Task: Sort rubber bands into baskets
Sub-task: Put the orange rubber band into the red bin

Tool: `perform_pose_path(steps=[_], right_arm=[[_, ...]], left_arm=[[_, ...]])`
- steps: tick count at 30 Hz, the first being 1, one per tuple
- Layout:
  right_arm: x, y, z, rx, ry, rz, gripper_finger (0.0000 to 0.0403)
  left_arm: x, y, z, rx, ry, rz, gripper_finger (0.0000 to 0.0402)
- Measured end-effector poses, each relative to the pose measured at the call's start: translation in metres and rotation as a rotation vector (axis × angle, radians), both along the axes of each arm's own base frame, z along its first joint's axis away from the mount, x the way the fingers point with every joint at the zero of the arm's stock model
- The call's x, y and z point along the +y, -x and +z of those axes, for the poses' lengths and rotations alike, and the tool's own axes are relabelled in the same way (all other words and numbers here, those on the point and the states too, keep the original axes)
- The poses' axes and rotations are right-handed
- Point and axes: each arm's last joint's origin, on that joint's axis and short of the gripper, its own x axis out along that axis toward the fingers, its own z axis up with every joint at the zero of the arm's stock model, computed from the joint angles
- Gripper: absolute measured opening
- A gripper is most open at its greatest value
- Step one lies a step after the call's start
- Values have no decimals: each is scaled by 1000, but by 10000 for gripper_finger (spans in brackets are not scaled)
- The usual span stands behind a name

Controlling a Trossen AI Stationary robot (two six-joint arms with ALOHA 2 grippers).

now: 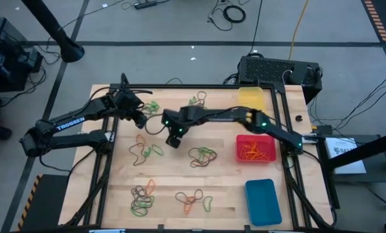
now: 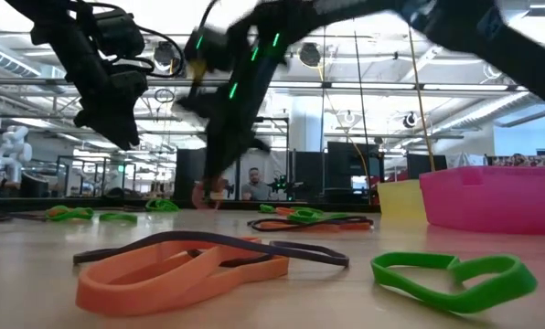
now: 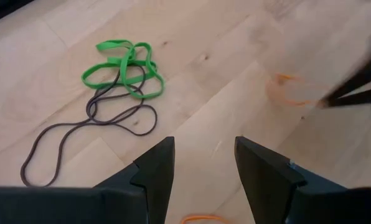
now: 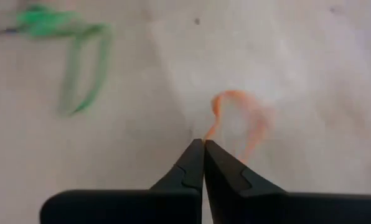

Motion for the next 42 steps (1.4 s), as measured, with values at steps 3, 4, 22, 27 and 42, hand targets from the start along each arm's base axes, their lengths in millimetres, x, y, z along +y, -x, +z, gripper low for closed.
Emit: perform_pose_path(steps=[3,4,22,27,42], right_arm=[[3,20,44,0,-70,77,1],[5,28,54,18,-95,100,1],[47,222,122,333,-89,-108,0],[52,275,102,187,-197,-318,0],[70,339,36,223,-323,-433,0]], left_arm=[[0,-1,0,-5,-6,-3,175],[1,-1,1,-7,-13,-11,175],[0,-8,5,-77,-36,-55,175],[1,-12,8,-129,-36,-26,175],[6,-21,19,-321,-24,79,175]])
